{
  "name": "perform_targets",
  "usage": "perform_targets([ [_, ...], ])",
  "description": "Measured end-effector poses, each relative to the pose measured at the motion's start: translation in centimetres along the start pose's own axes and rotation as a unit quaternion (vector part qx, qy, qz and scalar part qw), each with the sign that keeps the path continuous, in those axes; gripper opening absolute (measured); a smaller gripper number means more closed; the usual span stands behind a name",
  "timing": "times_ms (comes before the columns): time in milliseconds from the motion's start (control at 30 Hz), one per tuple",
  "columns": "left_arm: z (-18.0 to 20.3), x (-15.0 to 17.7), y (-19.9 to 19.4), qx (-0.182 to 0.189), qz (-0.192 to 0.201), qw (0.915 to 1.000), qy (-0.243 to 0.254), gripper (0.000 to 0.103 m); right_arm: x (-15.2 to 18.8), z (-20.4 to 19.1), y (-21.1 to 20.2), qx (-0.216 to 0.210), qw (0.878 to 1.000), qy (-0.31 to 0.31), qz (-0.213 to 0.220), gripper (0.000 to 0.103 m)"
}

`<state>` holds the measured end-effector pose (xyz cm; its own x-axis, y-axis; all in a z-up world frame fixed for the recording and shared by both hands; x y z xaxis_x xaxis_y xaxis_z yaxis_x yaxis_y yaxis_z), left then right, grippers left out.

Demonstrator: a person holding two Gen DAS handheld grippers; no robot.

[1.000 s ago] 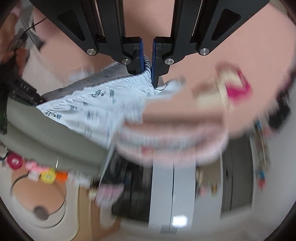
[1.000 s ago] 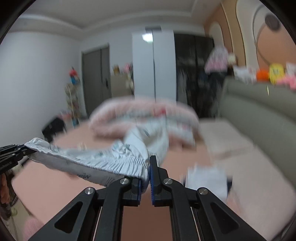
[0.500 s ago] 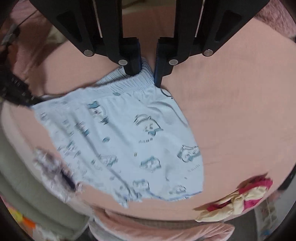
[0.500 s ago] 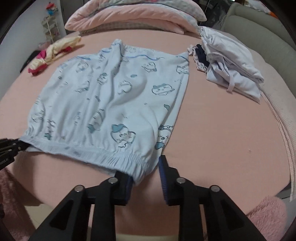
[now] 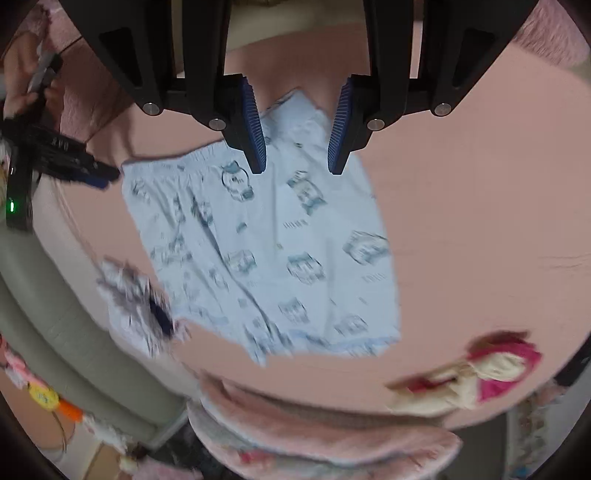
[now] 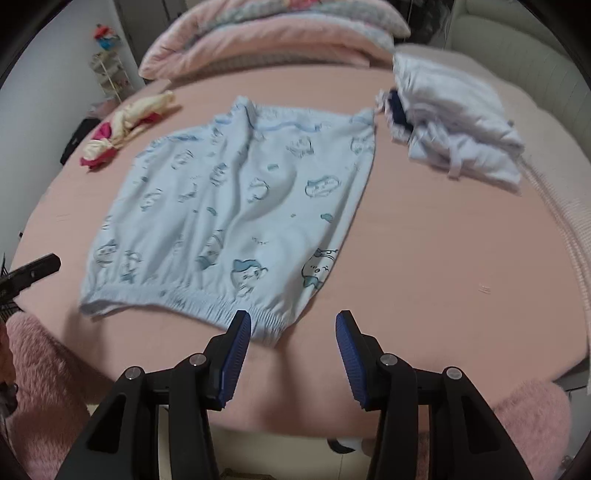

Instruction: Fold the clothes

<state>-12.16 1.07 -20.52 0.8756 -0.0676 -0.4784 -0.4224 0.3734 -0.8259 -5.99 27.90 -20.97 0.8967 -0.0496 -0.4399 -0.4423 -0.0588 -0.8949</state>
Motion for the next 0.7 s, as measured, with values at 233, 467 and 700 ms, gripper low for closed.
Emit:
perform_targets([
  [233, -3.3, 2.8, 3.2, -0.130, -0.067, 0.9889, -0.027, 0.021, -1.5, -2.2, 1.9, 0.046, 0.997, -0.064, -0.011, 0.047],
  [467, -4.4, 3.4, 1.0, 0.053, -0.046, 0.9802, -0.186, 0.020, -1.4, 0.4, 0.0, 0.019, 0.999, 0.025, -0.002, 0.063],
  [700, -2.8, 4.5, 4.5, 0.086, -0.069, 0.9708, -0.213, 0.020, 0.8, 1.6, 2.9, -0.090, 0.987, 0.126, -0.052, 0.061],
])
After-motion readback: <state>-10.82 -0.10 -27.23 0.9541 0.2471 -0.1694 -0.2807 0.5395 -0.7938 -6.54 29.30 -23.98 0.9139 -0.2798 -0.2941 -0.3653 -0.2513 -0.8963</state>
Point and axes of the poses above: each gripper's, at about its wrist camera, not at the fingertips, and y roughly the way its jaws point, z to its right, x to its underside, the point moved 8 cm from there along y, roughly the way its jaws point, and after that the axes turned 3 degrees about x, right-handed, at the moved point
